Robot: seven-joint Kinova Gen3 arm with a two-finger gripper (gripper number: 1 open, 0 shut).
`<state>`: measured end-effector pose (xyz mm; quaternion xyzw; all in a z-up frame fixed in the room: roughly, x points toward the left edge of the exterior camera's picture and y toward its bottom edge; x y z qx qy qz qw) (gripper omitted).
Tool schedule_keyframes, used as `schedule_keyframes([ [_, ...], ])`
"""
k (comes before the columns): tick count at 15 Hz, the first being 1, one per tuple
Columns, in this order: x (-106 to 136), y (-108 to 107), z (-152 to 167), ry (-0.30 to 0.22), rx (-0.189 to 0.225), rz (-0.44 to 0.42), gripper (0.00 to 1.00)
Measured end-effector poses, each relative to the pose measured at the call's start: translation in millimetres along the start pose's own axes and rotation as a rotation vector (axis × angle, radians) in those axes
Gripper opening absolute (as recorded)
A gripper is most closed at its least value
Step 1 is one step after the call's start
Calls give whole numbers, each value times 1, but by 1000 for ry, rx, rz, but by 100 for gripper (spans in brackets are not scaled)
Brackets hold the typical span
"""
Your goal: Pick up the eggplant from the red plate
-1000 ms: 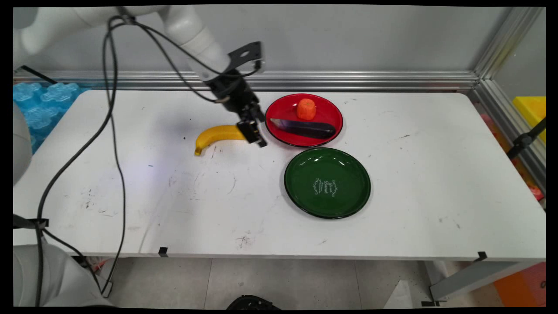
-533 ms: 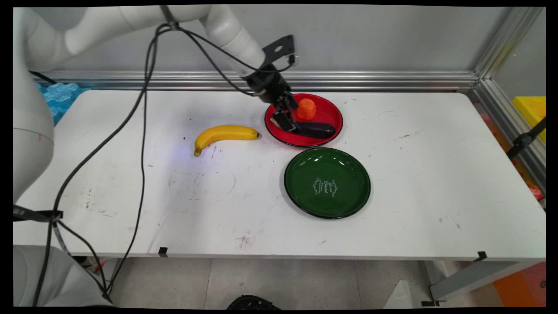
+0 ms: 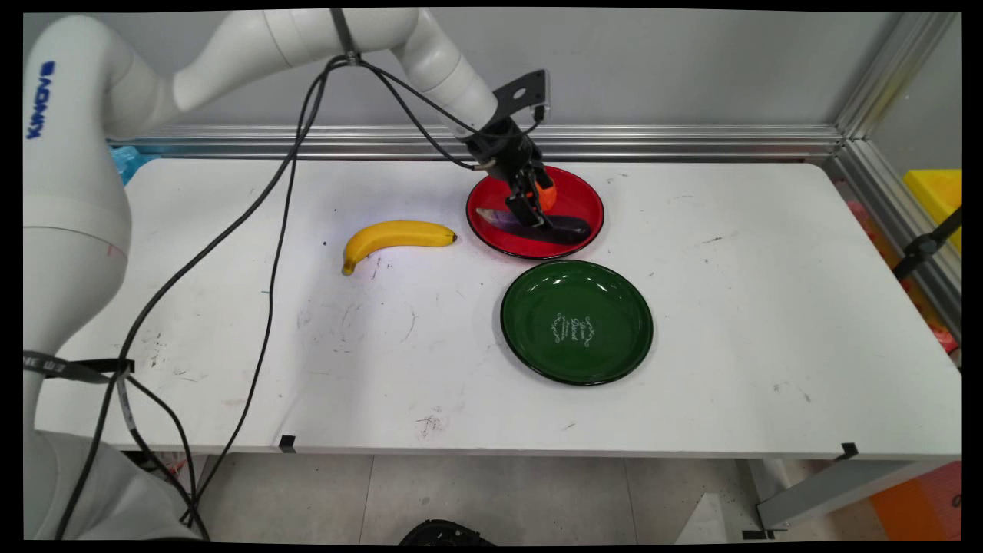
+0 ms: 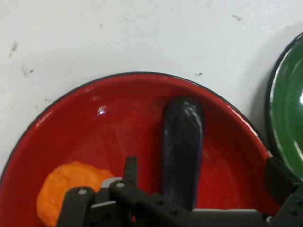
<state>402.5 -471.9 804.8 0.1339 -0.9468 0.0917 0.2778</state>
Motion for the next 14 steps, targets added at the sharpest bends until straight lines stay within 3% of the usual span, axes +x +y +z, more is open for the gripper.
schedule_keyframes([
  [14,-11,-26,45,5,-45,105,100],
])
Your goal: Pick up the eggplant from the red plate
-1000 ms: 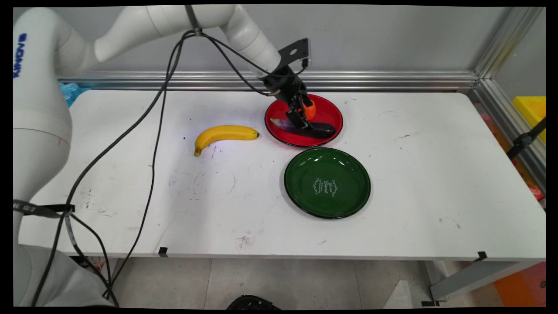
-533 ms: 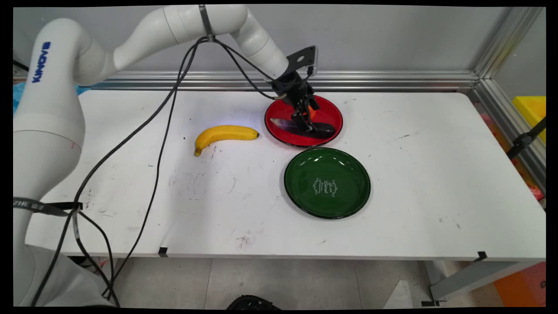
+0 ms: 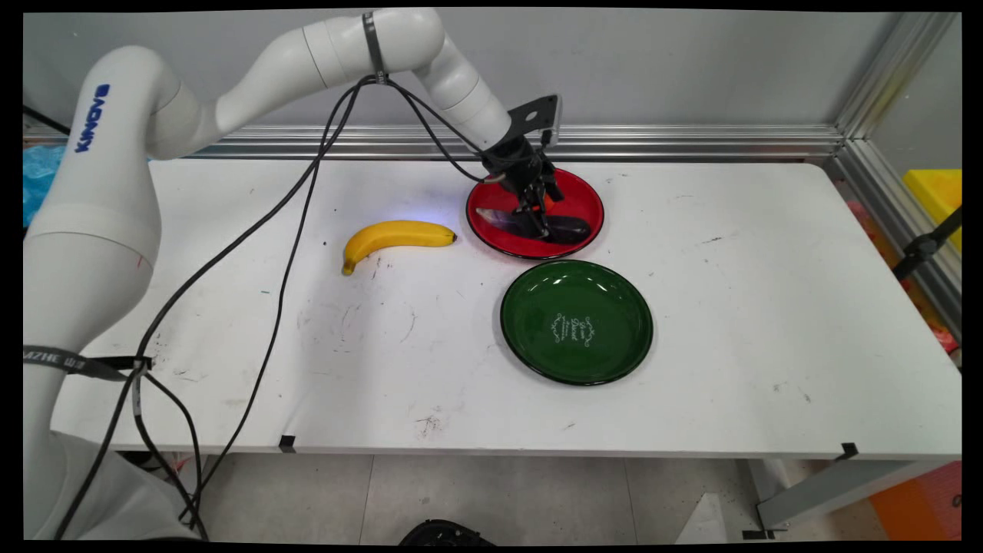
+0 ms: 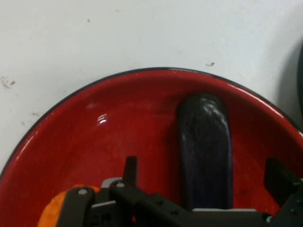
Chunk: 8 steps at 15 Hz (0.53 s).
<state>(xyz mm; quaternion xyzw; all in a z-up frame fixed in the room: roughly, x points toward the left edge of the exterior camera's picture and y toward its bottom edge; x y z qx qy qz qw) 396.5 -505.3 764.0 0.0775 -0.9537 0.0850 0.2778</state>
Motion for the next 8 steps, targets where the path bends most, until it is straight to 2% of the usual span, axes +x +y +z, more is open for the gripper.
schedule_keyframes([
  [6,-5,-3,9,0,-12,15,100],
  [7,-5,-3,9,1,-13,17,0],
  [8,-5,-4,10,2,-15,19,0],
])
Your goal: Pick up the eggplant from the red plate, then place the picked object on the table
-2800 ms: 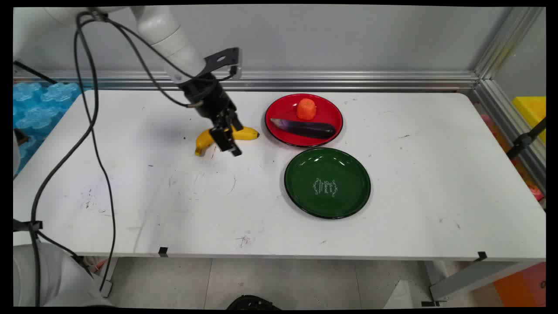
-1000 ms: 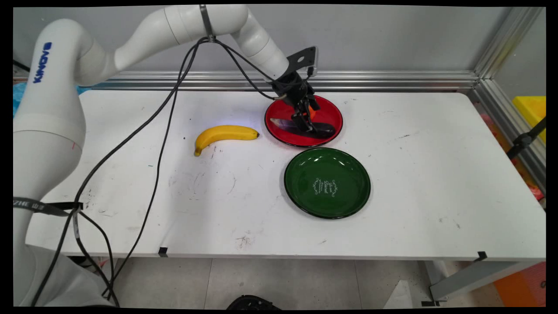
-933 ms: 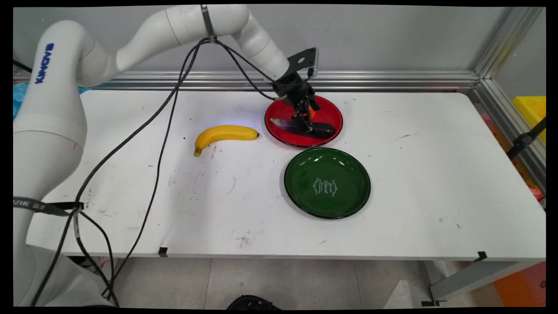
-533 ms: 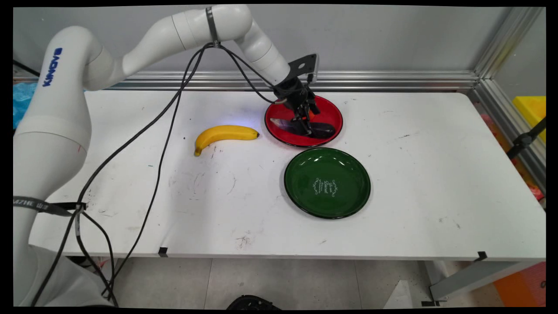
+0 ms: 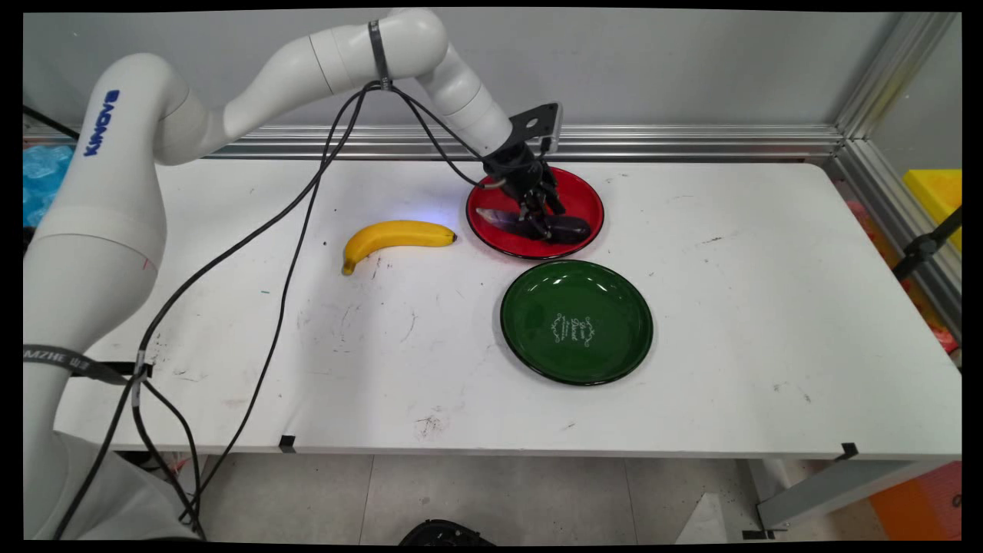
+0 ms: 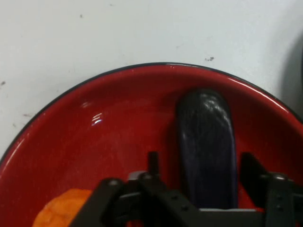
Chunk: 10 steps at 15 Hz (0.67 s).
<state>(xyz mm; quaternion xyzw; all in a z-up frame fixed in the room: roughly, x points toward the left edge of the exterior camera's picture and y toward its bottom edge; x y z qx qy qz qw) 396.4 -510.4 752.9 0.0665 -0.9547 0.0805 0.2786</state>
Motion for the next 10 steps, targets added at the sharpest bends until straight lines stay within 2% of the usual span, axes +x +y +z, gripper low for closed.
schedule_keyframes([
  [10,8,-7,-3,18,8,9,0],
])
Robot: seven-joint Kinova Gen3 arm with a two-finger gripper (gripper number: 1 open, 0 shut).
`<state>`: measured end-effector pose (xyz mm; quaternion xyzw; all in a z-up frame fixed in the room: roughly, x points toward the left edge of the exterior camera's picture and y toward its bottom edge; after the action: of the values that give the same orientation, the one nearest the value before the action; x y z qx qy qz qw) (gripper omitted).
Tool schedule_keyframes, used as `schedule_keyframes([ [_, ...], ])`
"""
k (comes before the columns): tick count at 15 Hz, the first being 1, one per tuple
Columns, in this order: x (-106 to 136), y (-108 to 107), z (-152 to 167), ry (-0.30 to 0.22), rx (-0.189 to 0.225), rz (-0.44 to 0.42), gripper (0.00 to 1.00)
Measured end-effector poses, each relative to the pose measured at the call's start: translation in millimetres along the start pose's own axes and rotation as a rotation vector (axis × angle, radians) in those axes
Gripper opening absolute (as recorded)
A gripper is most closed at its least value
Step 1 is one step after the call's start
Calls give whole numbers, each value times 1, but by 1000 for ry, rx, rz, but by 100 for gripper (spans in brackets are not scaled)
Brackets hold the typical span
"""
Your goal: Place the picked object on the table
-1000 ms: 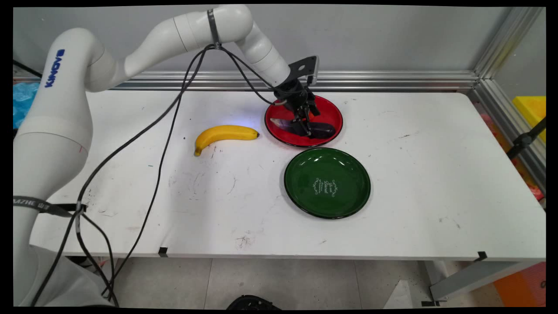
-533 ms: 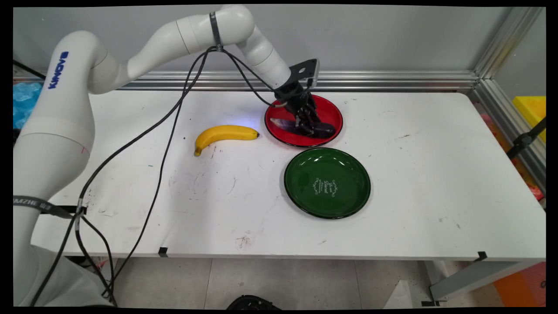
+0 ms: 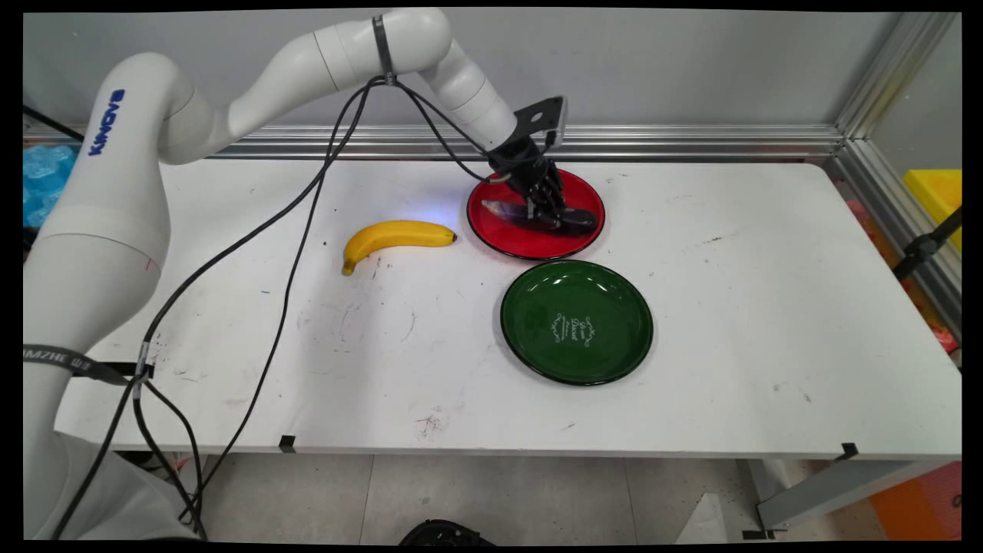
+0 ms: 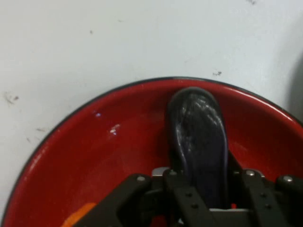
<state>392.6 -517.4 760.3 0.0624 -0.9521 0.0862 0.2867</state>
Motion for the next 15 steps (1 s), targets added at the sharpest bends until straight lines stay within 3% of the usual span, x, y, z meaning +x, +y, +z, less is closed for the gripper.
schedule_keyframes([
  [10,29,9,-37,-15,32,6,0],
  [15,25,43,-70,-63,16,-41,0],
])
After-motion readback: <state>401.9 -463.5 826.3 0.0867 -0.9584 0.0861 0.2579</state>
